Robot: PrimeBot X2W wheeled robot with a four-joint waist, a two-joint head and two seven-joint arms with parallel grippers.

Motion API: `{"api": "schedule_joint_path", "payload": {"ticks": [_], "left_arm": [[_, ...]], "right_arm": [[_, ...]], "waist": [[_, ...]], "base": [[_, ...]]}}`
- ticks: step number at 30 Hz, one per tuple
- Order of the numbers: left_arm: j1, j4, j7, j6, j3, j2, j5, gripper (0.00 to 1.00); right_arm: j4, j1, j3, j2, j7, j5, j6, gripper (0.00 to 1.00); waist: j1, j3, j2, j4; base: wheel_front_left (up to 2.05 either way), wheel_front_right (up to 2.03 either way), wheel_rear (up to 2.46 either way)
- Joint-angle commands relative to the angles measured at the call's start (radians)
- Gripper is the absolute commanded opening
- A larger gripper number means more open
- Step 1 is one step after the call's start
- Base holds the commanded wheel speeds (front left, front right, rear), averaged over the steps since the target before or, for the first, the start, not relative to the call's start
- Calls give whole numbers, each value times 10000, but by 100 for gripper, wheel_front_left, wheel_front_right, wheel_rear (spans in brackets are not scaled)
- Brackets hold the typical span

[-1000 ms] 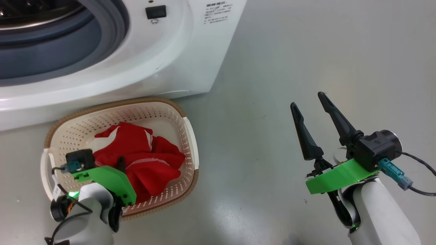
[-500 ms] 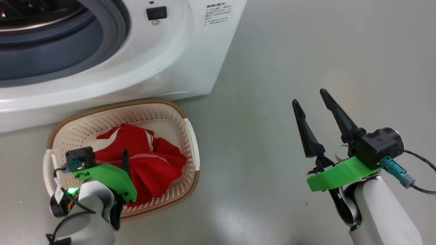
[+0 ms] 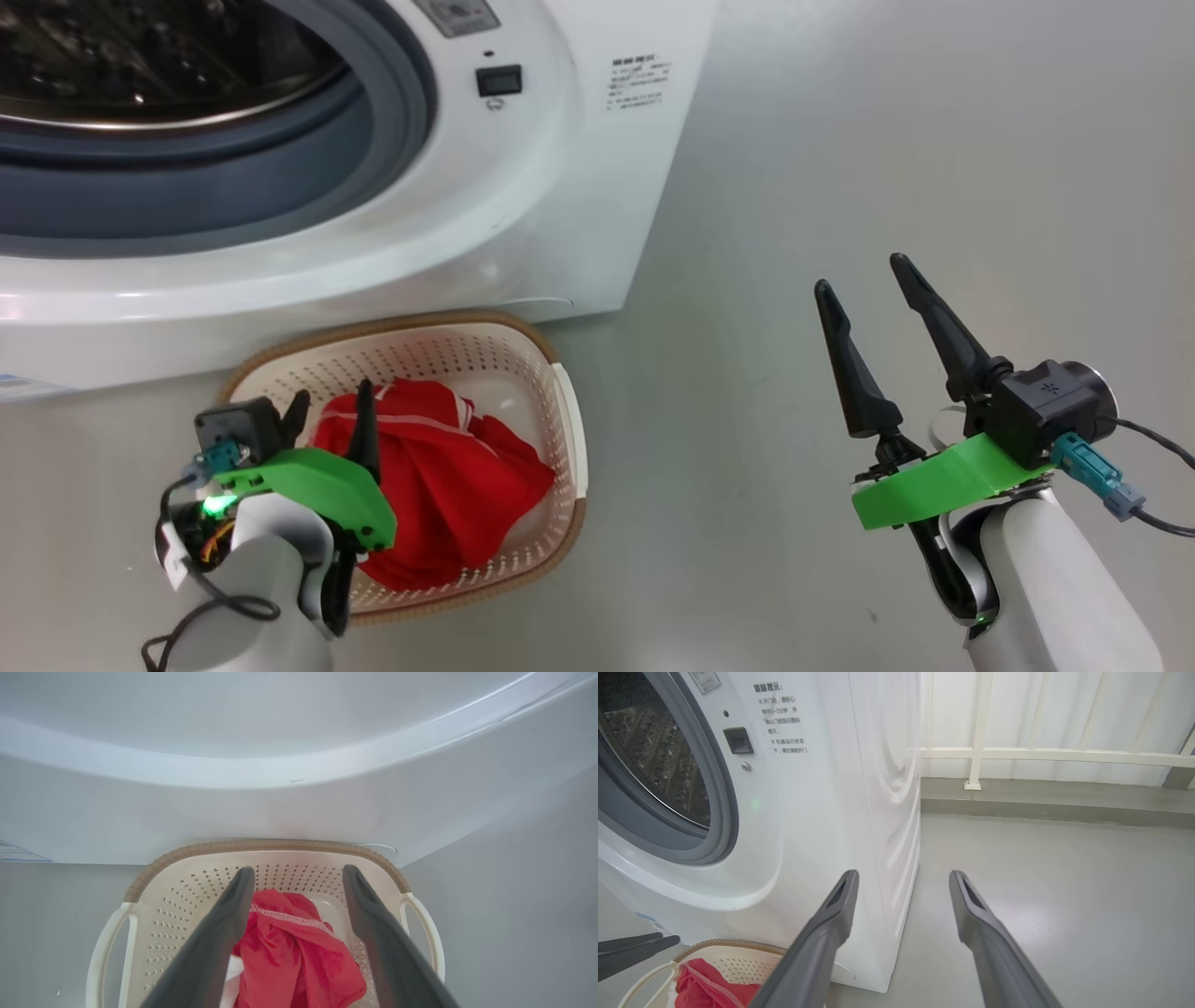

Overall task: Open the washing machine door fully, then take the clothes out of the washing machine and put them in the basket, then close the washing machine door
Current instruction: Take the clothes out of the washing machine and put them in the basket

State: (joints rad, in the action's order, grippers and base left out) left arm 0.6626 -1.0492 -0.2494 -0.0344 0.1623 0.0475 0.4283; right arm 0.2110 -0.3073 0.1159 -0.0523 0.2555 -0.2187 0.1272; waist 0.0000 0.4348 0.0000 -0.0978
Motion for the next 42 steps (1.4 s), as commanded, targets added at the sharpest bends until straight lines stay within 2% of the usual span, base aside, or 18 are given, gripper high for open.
{"api": "schedule_joint_path", "payload": {"ticks": [1,7,19,23,33,42], "left_arm": [[-431,502,-121,70,-340,254,-113,100],[-1316,2145,-122,-76,-706,177,-306,100],[-2967,5158,-123,93,-1325,67,-878,100],[-3537,6076,-123,-142,-1578,45,-680,100],[-4647,7550,-124,-403,-1808,80,-979,100],[-5402,8540,-124,-208,-2038,266,-1400,100]], "right_arm": [[-190,250,171,20,63,100,35,100],[-65,447,53,20,63,184,35,100],[211,920,-518,20,63,545,35,100],[387,1016,-727,20,63,681,35,100],[457,1353,-1023,20,63,685,35,100],[324,1793,-1083,20,63,505,35,100]], "waist": [[0,-499,0,362],[0,-1227,0,554],[0,-2428,0,614],[0,-2863,0,629],[0,-3782,0,775],[0,-4290,0,835]], "base": [[0,0,0],[0,0,0],[0,0,0],[0,0,0],[0,0,0],[0,0,0]]}}
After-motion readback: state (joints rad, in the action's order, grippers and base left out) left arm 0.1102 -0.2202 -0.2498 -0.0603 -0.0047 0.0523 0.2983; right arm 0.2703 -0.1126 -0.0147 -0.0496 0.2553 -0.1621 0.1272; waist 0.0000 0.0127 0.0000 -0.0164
